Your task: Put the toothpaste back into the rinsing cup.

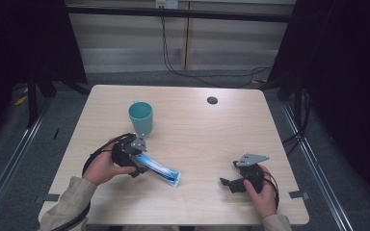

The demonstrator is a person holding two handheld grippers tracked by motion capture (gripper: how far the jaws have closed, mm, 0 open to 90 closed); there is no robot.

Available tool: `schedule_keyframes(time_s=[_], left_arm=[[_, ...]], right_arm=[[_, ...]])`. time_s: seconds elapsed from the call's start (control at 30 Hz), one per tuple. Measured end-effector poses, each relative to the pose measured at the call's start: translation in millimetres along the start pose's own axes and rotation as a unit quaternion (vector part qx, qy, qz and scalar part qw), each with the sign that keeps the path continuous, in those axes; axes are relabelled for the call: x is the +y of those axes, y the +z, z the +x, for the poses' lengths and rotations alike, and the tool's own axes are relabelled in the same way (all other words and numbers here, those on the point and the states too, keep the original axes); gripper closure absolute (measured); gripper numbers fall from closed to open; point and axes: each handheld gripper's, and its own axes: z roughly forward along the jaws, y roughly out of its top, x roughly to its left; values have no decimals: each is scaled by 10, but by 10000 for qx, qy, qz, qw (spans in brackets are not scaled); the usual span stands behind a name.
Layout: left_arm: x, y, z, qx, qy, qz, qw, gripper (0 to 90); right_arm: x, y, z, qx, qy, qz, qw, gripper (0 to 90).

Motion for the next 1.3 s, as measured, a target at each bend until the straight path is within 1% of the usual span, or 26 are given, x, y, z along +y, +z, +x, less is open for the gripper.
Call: schedule_keyframes(time_s=[0.13, 0.27, 0.33, 0.4, 0.47, 0.53, 0.6, 0.7, 0.73, 0.83, 0.87, 0.9, 0.97, 1.07, 1.13, 1.17, 1.3], left_arm=[[44, 40, 23, -33, -44, -60, 10000, 166], [82, 84, 27, -98, 44, -12, 9999, 167], [94, 117, 21, -186, 114, 58, 9997, 167], [103, 127, 14, -192, 147, 74, 9997, 170], [109, 129, 15, -209, 158, 68, 9996, 164], [119, 135, 15, -227, 122, 36, 9997, 161], [127, 148, 17, -289, 129, 26, 9995, 159], [134, 179, -6, -334, 195, 103, 9992, 159], [140, 203, -21, -344, 273, 135, 9989, 160], [139, 228, -32, -353, 282, 123, 9989, 158], [137, 241, -29, -412, 284, 136, 9987, 158], [131, 258, -33, -426, 268, 132, 9986, 159], [113, 306, -36, -382, 288, 167, 9987, 163], [108, 322, -33, -409, 268, 151, 9987, 160], [106, 334, -39, -386, 292, 143, 9987, 162], [105, 340, -42, -389, 264, 145, 9988, 162], [106, 357, -49, -394, 325, 95, 9986, 162]], right_arm=[[0, 0, 0, 0, 0, 0, 10000, 127], [0, 0, 0, 0, -1, 0, 10000, 127], [0, 0, 0, 0, -1, 0, 10000, 127], [0, 0, 0, -1, 0, 1, 10000, 127], [0, 0, 0, 0, -1, 1, 10000, 127], [0, 0, 0, 0, 0, 0, 10000, 127], [0, 0, 0, 0, -1, 0, 10000, 127], [0, 0, 0, 0, 0, 0, 10000, 127], [0, 0, 0, 0, 0, 0, 10000, 127], [0, 0, 0, 1, -1, 0, 10000, 127], [0, 0, 0, 1, -1, 0, 10000, 127], [0, 0, 0, 0, -1, 0, 10000, 127], [0, 0, 0, 0, 0, 0, 10000, 127], [0, 0, 0, -1, 0, 0, 10000, 127], [0, 0, 0, 0, -1, 0, 10000, 127], [0, 0, 0, 0, -1, 0, 10000, 127], [0, 0, 0, -1, 0, 1, 10000, 127]])
